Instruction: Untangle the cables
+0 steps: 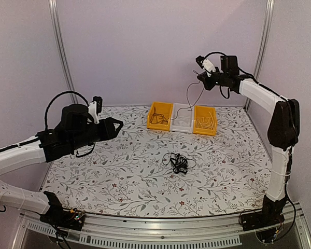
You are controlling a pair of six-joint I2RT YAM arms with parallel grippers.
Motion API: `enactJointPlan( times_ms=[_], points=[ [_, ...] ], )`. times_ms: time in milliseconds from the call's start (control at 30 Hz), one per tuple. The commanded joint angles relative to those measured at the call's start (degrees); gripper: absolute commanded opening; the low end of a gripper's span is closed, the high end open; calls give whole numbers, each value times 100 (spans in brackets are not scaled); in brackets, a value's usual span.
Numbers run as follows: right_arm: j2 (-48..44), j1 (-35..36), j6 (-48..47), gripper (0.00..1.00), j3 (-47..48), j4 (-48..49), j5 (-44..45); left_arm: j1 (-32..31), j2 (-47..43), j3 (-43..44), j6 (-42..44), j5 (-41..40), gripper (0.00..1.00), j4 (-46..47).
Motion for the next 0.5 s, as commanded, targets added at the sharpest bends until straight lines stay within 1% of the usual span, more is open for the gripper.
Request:
enactJointPlan(
  times_ms=[0, 267, 467],
  points=[
    [-245, -25, -60, 0, 162, 147, 63, 75, 65, -62, -40, -29, 52, 1],
    [-179, -71, -130, 0, 135, 126, 192, 68, 126, -32, -28, 24, 52, 5],
    [-197, -376, -200, 0, 106, 139, 232, 72, 106, -86, -60, -5, 52, 4]
  ],
)
